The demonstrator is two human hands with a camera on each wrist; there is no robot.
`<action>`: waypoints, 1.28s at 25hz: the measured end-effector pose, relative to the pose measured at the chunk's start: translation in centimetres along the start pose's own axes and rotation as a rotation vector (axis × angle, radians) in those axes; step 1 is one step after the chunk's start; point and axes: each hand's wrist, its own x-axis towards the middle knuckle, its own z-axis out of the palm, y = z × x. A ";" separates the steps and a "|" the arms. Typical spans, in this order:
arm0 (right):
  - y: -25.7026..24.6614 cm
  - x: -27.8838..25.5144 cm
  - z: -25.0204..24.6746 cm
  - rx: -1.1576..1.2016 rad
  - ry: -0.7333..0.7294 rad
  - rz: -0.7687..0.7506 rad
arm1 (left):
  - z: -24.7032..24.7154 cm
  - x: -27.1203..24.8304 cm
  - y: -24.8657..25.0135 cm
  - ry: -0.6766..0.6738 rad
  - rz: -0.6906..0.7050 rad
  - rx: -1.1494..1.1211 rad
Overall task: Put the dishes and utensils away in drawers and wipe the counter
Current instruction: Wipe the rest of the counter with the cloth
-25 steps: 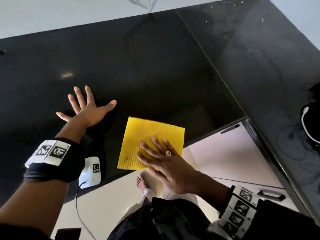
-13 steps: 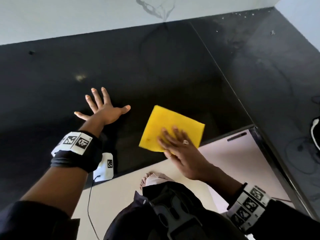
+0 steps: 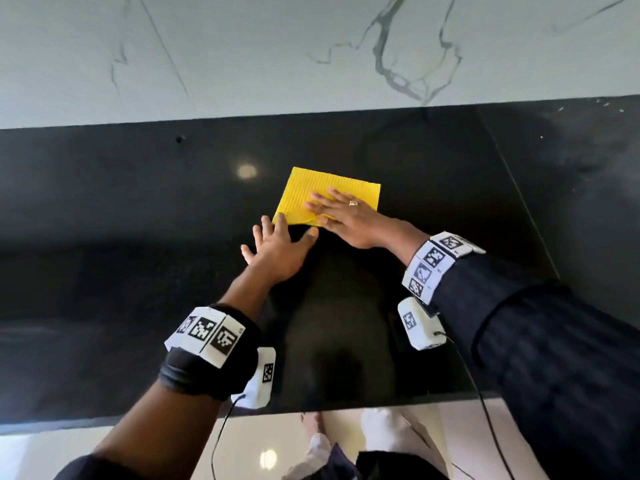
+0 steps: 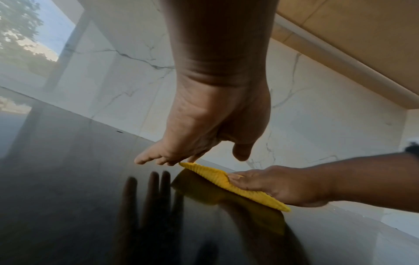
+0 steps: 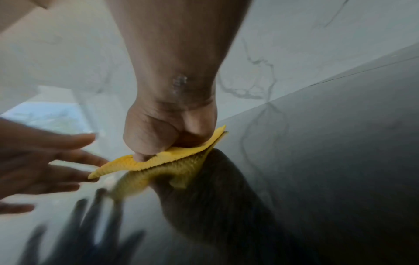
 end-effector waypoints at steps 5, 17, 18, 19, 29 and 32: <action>11.1 -3.3 -4.4 0.157 0.151 0.231 | 0.8 2.6 7.7 -0.013 0.102 0.085; 28.0 -1.3 -12.0 0.043 0.202 0.529 | 8.6 9.3 21.1 -0.303 0.100 0.338; 28.7 -0.7 -12.1 0.027 0.199 0.532 | 8.9 9.5 20.8 -0.286 0.094 0.317; 29.1 -0.4 -11.9 0.006 0.206 0.534 | 9.1 9.7 20.6 -0.271 0.086 0.317; 23.8 -8.9 -8.1 0.087 0.172 0.498 | 8.9 7.4 19.7 -0.123 0.158 0.319; 19.4 -15.4 -4.4 0.119 0.154 0.483 | 8.5 4.7 17.9 -0.172 0.227 0.330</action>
